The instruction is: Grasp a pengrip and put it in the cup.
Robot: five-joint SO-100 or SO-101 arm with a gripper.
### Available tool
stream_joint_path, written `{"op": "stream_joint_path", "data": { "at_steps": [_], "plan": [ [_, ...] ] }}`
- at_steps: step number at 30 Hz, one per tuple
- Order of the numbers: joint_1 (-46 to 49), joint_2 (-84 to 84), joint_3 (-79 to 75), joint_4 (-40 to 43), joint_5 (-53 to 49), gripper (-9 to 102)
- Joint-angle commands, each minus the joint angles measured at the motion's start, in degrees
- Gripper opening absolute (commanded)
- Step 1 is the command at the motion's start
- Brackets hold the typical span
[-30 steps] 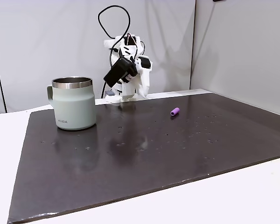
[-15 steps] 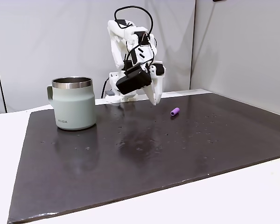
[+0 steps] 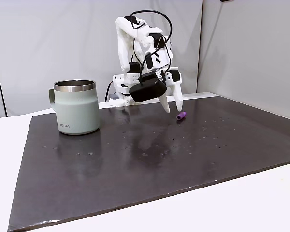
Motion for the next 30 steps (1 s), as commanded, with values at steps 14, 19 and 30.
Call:
{"op": "stream_joint_path", "data": {
  "at_steps": [14,19,30],
  "plan": [
    [-11.0,-10.7,-4.6,1.8,1.9,20],
    [-9.8,-11.3,-5.0,1.8,1.8,8],
    [-8.3,-6.1,-9.9,8.9,2.4,0]
  ]
}}
